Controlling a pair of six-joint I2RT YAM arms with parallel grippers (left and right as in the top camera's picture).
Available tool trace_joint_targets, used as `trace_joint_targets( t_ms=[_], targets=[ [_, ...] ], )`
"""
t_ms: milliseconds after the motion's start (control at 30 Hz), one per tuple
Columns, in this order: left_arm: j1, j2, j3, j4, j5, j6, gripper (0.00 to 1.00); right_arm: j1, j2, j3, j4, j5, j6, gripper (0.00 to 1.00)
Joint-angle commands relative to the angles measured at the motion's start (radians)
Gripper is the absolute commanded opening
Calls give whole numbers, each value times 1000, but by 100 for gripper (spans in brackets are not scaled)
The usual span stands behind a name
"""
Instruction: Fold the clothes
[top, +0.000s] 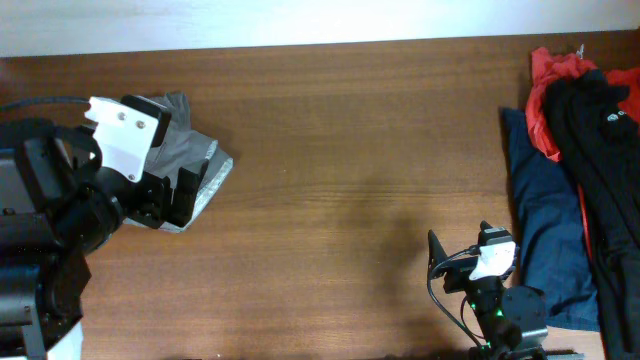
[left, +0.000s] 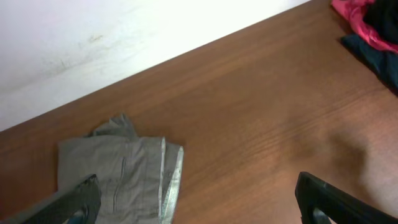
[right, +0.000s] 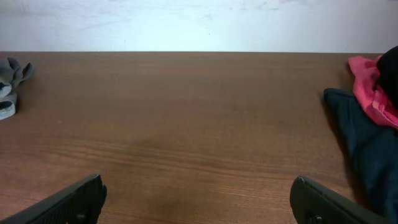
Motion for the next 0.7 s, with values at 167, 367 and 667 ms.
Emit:
trace_joint_targets(
  t_ms=[167,367,667],
  targets=[
    [-4,-2,5,-39,-6,12,99,-6,-6,-9,3,-6,8,99],
    [-4,-2,5,-39,-6,12,99,-6,-6,-9,3,-6,8,99],
    [-4,-2,5,-40,-9,12,99,-6,-6,-9,3,-6,8,99]
  ],
)
